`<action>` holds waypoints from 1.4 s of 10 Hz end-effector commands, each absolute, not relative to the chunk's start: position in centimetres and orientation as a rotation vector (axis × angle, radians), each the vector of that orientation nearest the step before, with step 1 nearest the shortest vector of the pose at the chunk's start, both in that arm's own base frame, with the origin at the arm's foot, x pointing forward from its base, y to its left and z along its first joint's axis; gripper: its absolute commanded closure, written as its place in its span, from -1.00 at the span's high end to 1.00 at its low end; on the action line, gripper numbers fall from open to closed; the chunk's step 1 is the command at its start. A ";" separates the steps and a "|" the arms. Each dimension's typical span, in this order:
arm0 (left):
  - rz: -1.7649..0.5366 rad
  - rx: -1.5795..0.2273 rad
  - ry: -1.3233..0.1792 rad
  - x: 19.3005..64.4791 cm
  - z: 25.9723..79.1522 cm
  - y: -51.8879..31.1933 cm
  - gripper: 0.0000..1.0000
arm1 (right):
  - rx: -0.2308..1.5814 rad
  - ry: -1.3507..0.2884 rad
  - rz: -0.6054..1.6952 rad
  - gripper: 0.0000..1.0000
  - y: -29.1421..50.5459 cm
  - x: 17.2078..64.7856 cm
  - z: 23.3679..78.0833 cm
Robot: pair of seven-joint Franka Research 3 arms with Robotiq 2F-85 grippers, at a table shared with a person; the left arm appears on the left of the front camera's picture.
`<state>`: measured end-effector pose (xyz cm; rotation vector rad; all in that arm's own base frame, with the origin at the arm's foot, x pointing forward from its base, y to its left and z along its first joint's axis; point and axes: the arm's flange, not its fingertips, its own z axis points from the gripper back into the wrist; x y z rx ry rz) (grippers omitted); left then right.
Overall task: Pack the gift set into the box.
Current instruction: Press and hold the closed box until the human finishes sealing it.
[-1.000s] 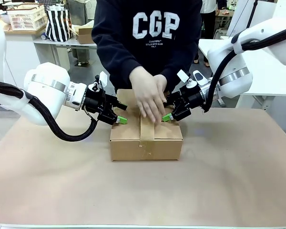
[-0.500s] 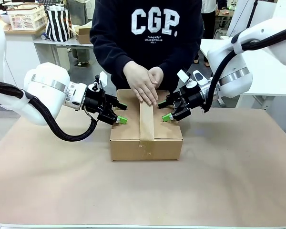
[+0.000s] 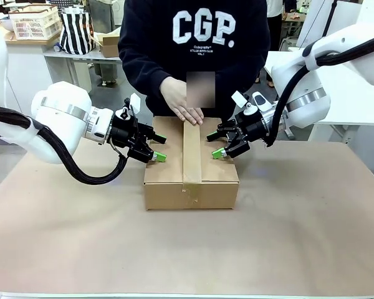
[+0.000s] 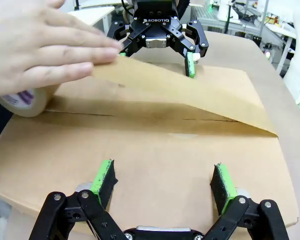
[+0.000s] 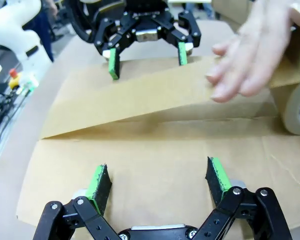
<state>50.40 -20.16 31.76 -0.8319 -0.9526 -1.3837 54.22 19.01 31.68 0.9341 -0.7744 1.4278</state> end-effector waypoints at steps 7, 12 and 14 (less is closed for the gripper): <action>-1.383 -0.833 -0.956 50.2 31.5 -20.1 1.00 | 0.931 -0.773 1.418 1.00 19.0 54.1 31.3; -1.383 -0.833 -0.956 50.2 31.5 -20.1 1.00 | 0.931 -0.773 1.418 1.00 19.0 54.1 31.3; -1.383 -0.833 -0.956 50.2 31.5 -20.1 1.00 | 0.931 -0.773 1.418 1.00 19.0 54.1 31.3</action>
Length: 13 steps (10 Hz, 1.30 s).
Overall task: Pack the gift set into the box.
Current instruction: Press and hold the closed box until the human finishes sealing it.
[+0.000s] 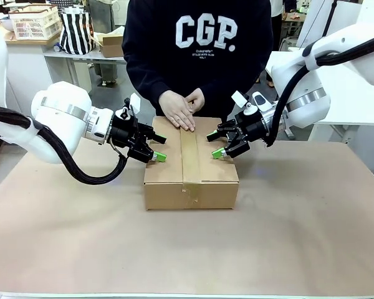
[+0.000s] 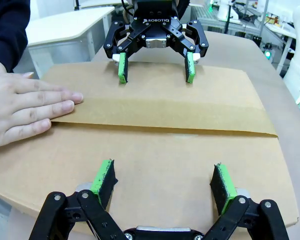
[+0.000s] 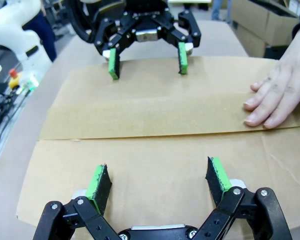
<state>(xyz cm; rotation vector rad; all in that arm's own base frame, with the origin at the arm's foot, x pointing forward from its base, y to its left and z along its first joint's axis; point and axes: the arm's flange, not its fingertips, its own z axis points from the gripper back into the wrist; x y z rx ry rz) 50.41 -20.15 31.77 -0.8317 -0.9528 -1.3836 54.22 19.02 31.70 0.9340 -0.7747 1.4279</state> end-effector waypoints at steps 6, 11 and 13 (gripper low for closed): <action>-1.383 -0.833 -0.956 50.2 31.5 -20.1 1.00 | 0.931 -0.773 1.418 1.00 19.0 54.1 31.3; -1.383 -0.833 -0.956 50.2 31.5 -20.1 1.00 | 0.931 -0.773 1.418 1.00 19.0 54.1 31.3; -1.383 -0.833 -0.956 50.2 31.5 -20.1 1.00 | 0.931 -0.773 1.418 1.00 19.0 54.1 31.3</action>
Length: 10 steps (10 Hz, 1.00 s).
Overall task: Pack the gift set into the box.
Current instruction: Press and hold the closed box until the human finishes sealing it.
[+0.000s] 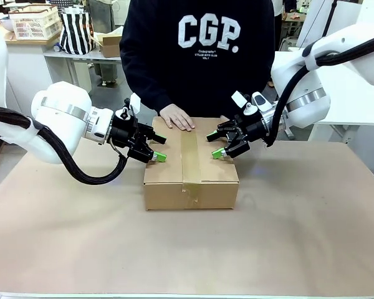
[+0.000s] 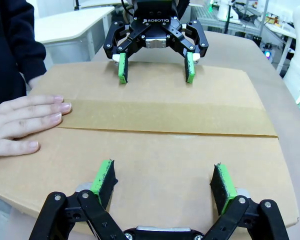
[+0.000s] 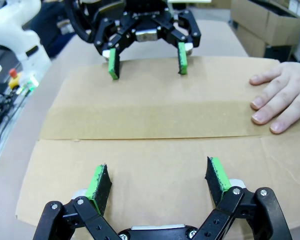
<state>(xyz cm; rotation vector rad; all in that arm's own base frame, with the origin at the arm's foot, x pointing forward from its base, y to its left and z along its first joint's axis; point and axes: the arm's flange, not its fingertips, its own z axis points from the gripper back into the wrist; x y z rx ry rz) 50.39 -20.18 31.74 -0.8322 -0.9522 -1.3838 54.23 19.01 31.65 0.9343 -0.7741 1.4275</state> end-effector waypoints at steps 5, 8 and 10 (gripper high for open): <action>-1.383 -0.833 -0.956 50.2 31.5 -20.1 1.00 | 0.931 -0.773 1.418 1.00 19.0 54.1 31.3; -1.383 -0.833 -0.956 50.2 31.5 -20.1 1.00 | 0.931 -0.773 1.418 1.00 19.0 54.1 31.3; -1.383 -0.833 -0.956 50.2 31.5 -20.1 1.00 | 0.931 -0.773 1.418 1.00 19.0 54.1 31.3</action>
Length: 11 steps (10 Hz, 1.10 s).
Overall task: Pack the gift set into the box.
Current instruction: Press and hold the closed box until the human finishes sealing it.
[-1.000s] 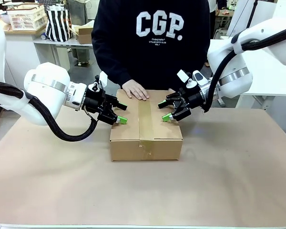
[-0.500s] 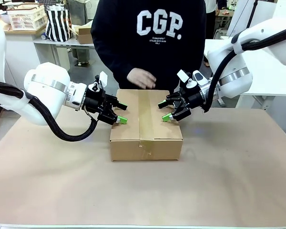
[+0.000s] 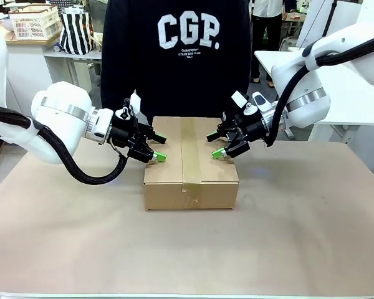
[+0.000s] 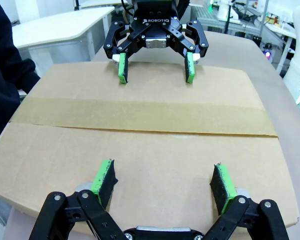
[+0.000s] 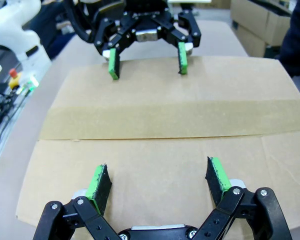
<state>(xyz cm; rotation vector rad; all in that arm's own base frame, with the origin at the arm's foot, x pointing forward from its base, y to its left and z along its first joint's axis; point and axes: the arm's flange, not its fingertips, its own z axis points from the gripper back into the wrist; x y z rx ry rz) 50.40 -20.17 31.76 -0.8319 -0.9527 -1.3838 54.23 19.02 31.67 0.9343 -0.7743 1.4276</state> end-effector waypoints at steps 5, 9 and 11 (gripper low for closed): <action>-1.383 -0.833 -0.956 50.2 31.5 -20.1 1.00 | 0.931 -0.773 1.418 1.00 19.0 54.1 31.3; -1.392 -0.879 -0.893 49.5 33.6 -19.2 1.00 | 0.934 -0.774 1.428 1.00 19.0 54.2 31.7; -1.322 -0.993 -0.724 47.1 38.1 -16.0 1.00 | 1.078 -0.630 1.262 1.00 15.4 51.3 36.2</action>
